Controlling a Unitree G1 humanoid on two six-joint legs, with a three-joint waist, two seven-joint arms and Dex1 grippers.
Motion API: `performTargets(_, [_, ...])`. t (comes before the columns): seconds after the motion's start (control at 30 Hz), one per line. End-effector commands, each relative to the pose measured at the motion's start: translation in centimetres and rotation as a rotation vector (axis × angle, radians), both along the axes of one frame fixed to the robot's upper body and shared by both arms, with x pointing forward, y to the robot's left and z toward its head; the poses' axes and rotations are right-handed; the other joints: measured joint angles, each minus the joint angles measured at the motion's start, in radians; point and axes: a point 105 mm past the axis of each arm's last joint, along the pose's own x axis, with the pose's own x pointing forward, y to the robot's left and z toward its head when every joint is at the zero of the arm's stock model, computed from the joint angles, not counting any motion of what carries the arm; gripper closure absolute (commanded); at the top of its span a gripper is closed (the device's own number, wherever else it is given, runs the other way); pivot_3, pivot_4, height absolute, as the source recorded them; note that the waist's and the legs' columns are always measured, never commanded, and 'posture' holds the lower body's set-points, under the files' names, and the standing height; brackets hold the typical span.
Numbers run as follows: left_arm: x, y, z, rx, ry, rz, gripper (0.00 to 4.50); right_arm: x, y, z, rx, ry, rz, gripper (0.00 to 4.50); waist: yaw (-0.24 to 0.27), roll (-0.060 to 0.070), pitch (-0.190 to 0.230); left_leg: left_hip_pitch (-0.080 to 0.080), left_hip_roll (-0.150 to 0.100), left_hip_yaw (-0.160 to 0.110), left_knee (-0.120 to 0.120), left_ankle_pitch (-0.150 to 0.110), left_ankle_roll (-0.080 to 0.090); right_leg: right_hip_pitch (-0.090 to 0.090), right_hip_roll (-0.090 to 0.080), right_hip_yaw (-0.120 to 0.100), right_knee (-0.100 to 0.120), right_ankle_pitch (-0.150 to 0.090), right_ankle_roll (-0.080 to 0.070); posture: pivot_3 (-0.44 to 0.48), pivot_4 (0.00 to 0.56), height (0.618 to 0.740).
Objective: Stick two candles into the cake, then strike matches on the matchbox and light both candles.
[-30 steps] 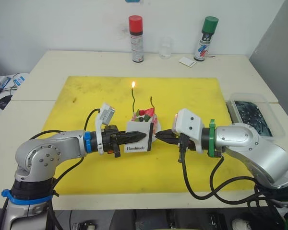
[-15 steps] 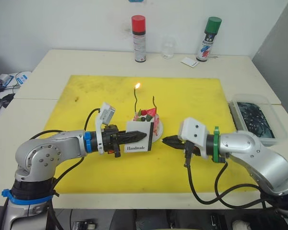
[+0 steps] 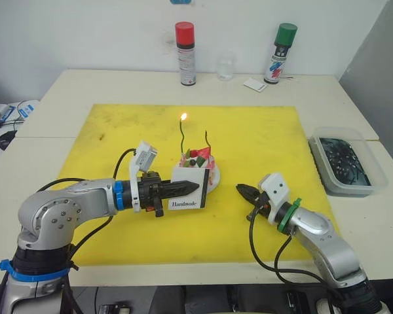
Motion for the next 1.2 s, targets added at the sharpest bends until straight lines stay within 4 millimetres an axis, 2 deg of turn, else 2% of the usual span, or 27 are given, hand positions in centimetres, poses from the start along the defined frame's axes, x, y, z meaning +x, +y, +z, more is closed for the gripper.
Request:
performTargets(0.03, [-0.5, -0.1, 0.9, -0.005, -0.037, -0.029, 4.5, -0.2, 0.2, -0.1, 0.005, -0.013, 0.013, 4.04, 0.0, 0.0, 0.0, 0.0, 0.0, 0.0, 0.0, 0.0, 0.0, 0.0, 0.0, 0.0, 0.0, 0.0, 0.0, 0.0, 0.15, 0.74])
performTargets(0.07, [-0.5, 0.0, 0.9, -0.003, -0.036, -0.027, 4.5, -0.3, 0.3, -0.2, 0.004, -0.005, 0.02, 3.82, 0.0, 0.0, 0.0, 0.0, 0.0, 0.0, 0.0, 0.0, 0.0, 0.0, 0.0, 0.0, 0.0, 0.0, 0.0, 0.0, 0.15, 0.74])
performTargets(0.2, [-0.5, 0.1, 0.8, 0.001, -0.033, -0.022, 4.5, -0.7, 0.6, -0.2, -0.002, 0.0, 0.043, 2.47, 0.0, 0.0, 0.0, 0.0, 0.0, 0.0, 0.0, 0.0, 0.0, 0.0, 0.0, 0.0, 0.0, 0.0, 0.0, 0.0, 0.15, 0.74])
performTargets(0.63, [-0.4, 0.3, 0.5, 0.0, -0.028, -0.01, 4.5, -0.4, 0.0, -0.5, -0.017, -0.003, -0.019, 2.47, 0.0, 0.0, 0.0, 0.0, 0.0, 0.0, 0.0, 0.0, 0.0, 0.0, 0.0, 0.0, 0.0, 0.0, 0.0, 0.0, 0.15, 0.74])
performTargets(0.73, [-0.5, 0.4, 0.5, 0.0, -0.026, -0.008, 4.5, -0.2, -0.2, -0.7, -0.05, -0.003, -0.037, 3.04, 0.0, 0.0, 0.0, 0.0, 0.0, 0.0, 0.0, 0.0, 0.0, 0.001, 0.0, 0.0, 0.0, 0.0, 0.0, 0.0, 0.15, 0.74])
performTargets(0.87, [-0.5, 0.5, 0.4, -0.001, -0.025, -0.005, 4.5, -0.3, -0.2, -1.3, -0.096, 0.012, -0.055, 4.44, 0.0, 0.0, 0.0, 0.001, 0.0, 0.0, 0.0, 0.0, 0.0, 0.001, 0.0, 0.0, 0.0, 0.0, 0.0, 0.0, 0.15, 0.74])
performTargets(1.13, [-0.4, 0.6, 0.2, -0.002, -0.019, 0.0, 4.5, -0.3, 0.0, 0.1, -0.043, -0.001, -0.078, 4.48, 0.0, 0.0, 0.0, 0.002, 0.0, 0.0, 0.0, 0.0, 0.0, 0.002, 0.0, 0.0, 0.0, 0.0, 0.0, 0.0, 0.15, 0.74])
performTargets(1.2, [-0.3, 0.6, 0.3, -0.014, -0.017, 0.006, 4.5, -0.5, 0.2, 1.4, -0.02, -0.027, -0.053, 4.48, 0.0, 0.0, 0.0, 0.002, 0.0, 0.0, 0.0, 0.0, 0.0, 0.002, 0.0, 0.0, 0.0, 0.0, 0.0, 0.0, 0.15, 0.74])
